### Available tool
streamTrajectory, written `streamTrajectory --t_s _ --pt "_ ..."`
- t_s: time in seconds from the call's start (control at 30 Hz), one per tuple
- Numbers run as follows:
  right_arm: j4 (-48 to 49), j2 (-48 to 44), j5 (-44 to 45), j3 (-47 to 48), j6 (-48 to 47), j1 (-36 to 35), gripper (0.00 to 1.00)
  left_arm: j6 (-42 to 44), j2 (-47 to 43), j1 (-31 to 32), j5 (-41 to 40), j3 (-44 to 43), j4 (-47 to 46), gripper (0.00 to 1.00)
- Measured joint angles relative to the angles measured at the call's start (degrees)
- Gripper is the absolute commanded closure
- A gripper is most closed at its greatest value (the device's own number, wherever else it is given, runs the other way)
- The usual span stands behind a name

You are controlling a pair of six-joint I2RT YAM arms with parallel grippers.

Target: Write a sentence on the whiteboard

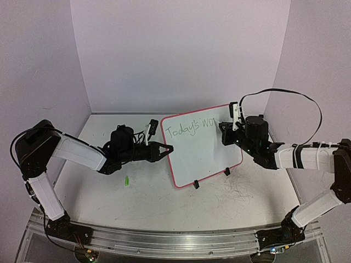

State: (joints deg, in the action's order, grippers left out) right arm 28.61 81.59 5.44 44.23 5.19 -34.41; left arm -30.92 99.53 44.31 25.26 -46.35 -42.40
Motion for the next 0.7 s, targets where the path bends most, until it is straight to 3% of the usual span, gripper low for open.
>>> streamTrajectory --t_s 0.7 --pt "-1.2 -2.3 -1.0 -3.1 1.4 0.0 1.00 0.1 -0.2 0.0 0.0 0.3 -0.1 1.00"
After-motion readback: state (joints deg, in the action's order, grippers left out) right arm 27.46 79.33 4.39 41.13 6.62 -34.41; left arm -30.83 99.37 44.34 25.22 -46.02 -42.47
